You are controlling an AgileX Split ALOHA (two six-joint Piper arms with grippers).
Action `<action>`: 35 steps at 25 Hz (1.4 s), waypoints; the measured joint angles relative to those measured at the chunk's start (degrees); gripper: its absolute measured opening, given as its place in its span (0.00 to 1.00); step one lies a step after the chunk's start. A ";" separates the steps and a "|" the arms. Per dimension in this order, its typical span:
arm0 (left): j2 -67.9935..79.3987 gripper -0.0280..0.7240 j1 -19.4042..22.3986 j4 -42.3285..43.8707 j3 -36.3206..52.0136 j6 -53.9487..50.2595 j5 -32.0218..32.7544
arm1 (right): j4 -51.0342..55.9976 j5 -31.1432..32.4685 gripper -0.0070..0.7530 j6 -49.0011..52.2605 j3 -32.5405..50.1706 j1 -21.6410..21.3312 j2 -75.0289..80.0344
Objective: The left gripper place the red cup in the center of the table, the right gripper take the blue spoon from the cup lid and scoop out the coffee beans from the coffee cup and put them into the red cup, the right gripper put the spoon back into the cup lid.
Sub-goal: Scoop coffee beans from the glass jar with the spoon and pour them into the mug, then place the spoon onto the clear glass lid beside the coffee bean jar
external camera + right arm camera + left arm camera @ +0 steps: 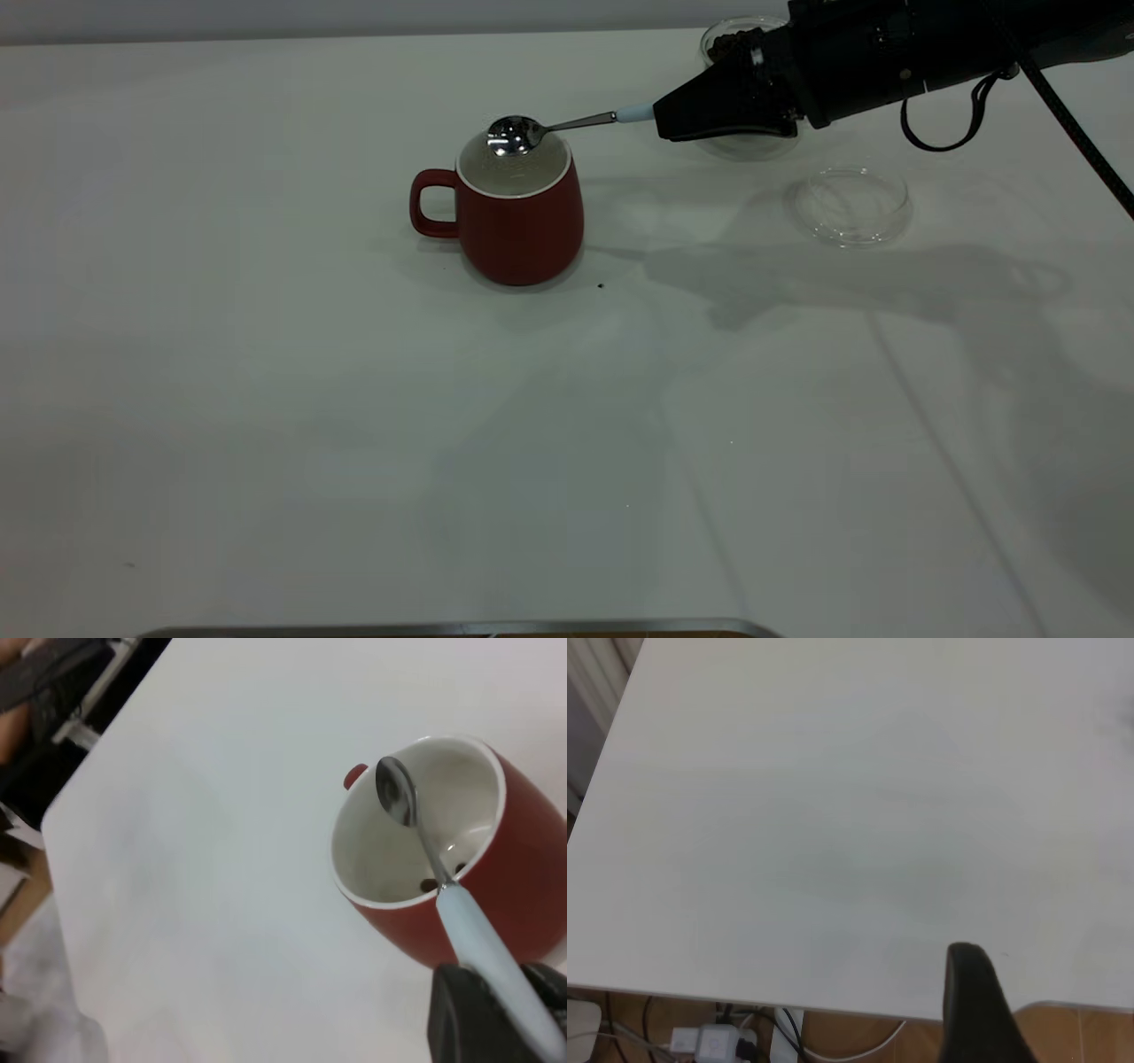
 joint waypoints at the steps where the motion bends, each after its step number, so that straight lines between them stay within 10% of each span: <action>1: 0.00 0.68 0.00 0.00 0.00 0.00 0.00 | 0.06 0.00 0.16 -0.75 0.00 0.00 0.00; 16: 0.00 0.68 0.00 0.00 0.00 -0.05 0.00 | 1.22 6.02 0.16 31.47 0.00 -2.68 -0.20; 35: 0.00 0.68 0.00 0.00 0.00 -0.05 0.00 | -38.97 -12.47 0.16 73.41 0.00 -11.83 -15.39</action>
